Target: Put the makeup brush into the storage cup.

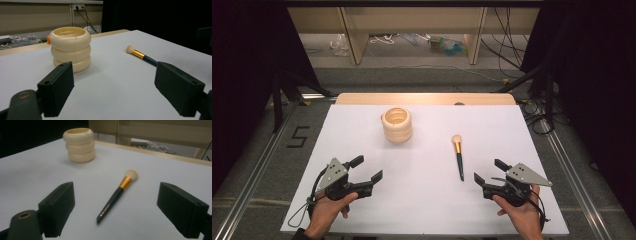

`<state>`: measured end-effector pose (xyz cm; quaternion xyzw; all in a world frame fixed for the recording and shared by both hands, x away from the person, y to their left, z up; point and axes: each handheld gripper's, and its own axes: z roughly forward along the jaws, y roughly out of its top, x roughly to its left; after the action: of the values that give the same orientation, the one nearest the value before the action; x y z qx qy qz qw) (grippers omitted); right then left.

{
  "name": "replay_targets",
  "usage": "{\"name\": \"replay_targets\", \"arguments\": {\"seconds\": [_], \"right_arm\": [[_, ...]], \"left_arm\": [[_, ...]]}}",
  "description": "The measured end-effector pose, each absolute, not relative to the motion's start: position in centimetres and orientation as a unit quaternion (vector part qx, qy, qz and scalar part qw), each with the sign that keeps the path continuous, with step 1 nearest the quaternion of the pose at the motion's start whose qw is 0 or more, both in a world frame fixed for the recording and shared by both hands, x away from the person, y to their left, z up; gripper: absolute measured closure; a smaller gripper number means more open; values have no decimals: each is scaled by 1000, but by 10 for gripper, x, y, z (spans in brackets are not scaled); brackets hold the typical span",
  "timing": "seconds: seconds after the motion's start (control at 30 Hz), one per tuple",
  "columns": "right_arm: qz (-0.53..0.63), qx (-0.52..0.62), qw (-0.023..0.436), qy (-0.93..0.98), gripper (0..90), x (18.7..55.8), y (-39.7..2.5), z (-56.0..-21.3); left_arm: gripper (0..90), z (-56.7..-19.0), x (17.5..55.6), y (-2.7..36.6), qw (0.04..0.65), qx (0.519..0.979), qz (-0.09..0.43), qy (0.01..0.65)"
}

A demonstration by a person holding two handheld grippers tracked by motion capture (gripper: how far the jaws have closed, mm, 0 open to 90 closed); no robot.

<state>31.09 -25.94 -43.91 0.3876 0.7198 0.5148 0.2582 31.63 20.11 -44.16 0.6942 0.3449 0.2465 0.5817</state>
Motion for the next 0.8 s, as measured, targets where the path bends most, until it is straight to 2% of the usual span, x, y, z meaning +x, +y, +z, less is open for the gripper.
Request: {"name": "replay_targets", "arguments": {"seconds": [0.5, 0.8], "right_arm": [[498, 398, 264, 724, 158, 315, -262, -441], [467, 400, 245, 750, 187, 331, -265, -439]], "left_arm": [[159, -442, 316, 200, 577, 700, 249, 339], [159, -442, 317, 200, 574, 702, 252, 338]]}}
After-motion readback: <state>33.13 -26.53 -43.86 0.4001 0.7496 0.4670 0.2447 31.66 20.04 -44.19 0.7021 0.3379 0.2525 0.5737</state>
